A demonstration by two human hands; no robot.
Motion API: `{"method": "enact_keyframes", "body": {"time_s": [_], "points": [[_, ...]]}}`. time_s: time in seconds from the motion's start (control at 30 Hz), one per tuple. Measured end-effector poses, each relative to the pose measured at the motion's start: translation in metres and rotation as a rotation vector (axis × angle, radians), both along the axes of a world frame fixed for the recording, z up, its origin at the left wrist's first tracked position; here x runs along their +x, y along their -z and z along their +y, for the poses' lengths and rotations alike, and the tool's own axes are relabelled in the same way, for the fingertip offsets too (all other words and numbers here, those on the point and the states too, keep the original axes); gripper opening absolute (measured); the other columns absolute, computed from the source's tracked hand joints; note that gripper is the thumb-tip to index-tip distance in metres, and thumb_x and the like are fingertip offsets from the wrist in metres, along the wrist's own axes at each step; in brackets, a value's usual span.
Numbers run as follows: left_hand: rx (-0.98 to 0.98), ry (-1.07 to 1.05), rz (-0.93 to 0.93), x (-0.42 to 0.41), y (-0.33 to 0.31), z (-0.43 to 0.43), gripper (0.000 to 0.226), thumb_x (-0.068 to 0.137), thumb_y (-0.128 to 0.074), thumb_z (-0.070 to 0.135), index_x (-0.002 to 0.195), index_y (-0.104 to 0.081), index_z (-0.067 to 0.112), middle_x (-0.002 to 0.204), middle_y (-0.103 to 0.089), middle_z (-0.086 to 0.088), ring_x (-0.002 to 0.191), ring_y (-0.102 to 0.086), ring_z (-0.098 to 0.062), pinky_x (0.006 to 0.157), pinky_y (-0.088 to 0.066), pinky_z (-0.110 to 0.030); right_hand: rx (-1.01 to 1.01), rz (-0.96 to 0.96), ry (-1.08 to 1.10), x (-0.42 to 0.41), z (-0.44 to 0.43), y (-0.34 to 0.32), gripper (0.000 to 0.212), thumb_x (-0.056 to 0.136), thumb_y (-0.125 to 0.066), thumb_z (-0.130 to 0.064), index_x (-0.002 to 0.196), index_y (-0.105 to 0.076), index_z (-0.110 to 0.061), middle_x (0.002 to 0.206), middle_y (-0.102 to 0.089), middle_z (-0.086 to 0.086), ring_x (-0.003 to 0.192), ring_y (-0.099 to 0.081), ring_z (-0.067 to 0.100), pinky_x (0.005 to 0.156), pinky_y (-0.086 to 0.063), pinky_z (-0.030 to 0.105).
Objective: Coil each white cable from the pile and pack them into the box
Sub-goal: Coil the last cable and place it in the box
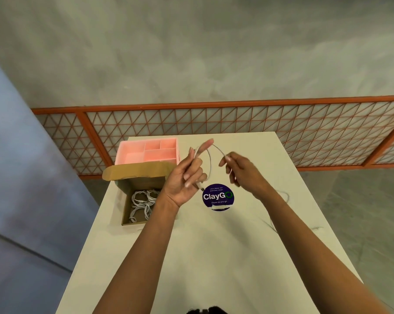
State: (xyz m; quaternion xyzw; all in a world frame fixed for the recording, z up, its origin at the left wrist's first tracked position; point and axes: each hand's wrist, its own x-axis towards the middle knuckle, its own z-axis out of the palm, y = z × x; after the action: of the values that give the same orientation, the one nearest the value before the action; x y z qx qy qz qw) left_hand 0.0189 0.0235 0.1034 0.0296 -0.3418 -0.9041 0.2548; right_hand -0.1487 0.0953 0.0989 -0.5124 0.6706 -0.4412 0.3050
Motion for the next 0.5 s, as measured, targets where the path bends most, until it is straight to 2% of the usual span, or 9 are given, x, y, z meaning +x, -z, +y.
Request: {"method": "enact_keyframes", "body": {"time_s": [0.07,0.13,0.17,0.23,0.3,0.37,0.5], "points": [[-0.048,-0.055,-0.022,0.0,-0.003,-0.004,0.048,0.099,-0.031,0.031,0.142,-0.036,0.011,0.045,-0.046,0.007,0.038,-0.046,-0.003,0.051,-0.043,-0.016,0.123,0.107,-0.082,0.004,0.005,0.013,0.032,0.103,-0.033,-0.024,0.089,-0.061,-0.015,0.063,-0.051,-0.003,0.046,-0.044,0.006,0.049,-0.036,0.018],[-0.103,-0.134,-0.094,-0.004,-0.005,-0.005,0.05,0.095,-0.038,0.03,0.142,-0.037,0.011,0.056,-0.06,0.006,0.057,-0.061,-0.005,0.068,-0.054,-0.021,0.209,0.206,-0.194,0.011,0.009,0.018,0.032,0.103,-0.033,-0.023,0.086,-0.06,-0.019,0.058,-0.05,-0.007,0.046,-0.043,0.001,0.055,-0.033,0.017],[-0.124,-0.167,-0.126,-0.005,-0.004,-0.006,0.049,0.094,-0.04,0.029,0.14,-0.039,0.012,0.063,-0.067,0.004,0.067,-0.068,-0.009,0.079,-0.057,-0.028,0.233,0.237,-0.241,0.015,0.011,0.016,0.032,0.103,-0.033,-0.024,0.084,-0.059,-0.022,0.058,-0.049,-0.009,0.049,-0.044,0.001,0.057,-0.033,0.017],[-0.159,-0.201,-0.182,-0.008,-0.001,-0.008,0.051,0.093,-0.04,0.028,0.142,-0.037,0.013,0.079,-0.074,-0.001,0.086,-0.071,-0.016,0.097,-0.051,-0.04,0.27,0.29,-0.313,0.021,0.012,0.007,0.032,0.103,-0.034,-0.026,0.081,-0.057,-0.026,0.06,-0.05,-0.01,0.056,-0.046,0.003,0.059,-0.034,0.017],[-0.186,-0.219,-0.265,-0.009,0.005,-0.011,0.051,0.098,-0.036,0.029,0.146,-0.03,0.014,0.092,-0.075,-0.003,0.097,-0.07,-0.02,0.101,-0.045,-0.045,0.295,0.35,-0.367,0.023,0.014,-0.002,0.035,0.103,-0.035,-0.029,0.074,-0.055,-0.03,0.062,-0.051,-0.01,0.059,-0.046,0.004,0.059,-0.034,0.016],[-0.227,-0.243,-0.368,-0.008,0.012,-0.012,0.047,0.102,-0.031,0.029,0.148,-0.027,0.016,0.099,-0.074,-0.004,0.102,-0.068,-0.022,0.101,-0.045,-0.042,0.325,0.408,-0.423,0.024,0.016,-0.012,0.037,0.102,-0.037,-0.03,0.069,-0.054,-0.033,0.064,-0.05,-0.013,0.061,-0.047,0.004,0.059,-0.032,0.017],[-0.31,-0.25,-0.53,-0.008,0.024,-0.01,0.047,0.103,-0.031,0.032,0.149,-0.024,0.022,0.106,-0.073,-0.001,0.097,-0.07,-0.018,0.096,-0.045,-0.033,0.308,0.474,-0.45,0.024,0.019,-0.031,0.037,0.1,-0.042,-0.035,0.07,-0.063,-0.027,0.063,-0.055,-0.02,0.059,-0.05,-0.003,0.056,-0.032,0.014]]}}
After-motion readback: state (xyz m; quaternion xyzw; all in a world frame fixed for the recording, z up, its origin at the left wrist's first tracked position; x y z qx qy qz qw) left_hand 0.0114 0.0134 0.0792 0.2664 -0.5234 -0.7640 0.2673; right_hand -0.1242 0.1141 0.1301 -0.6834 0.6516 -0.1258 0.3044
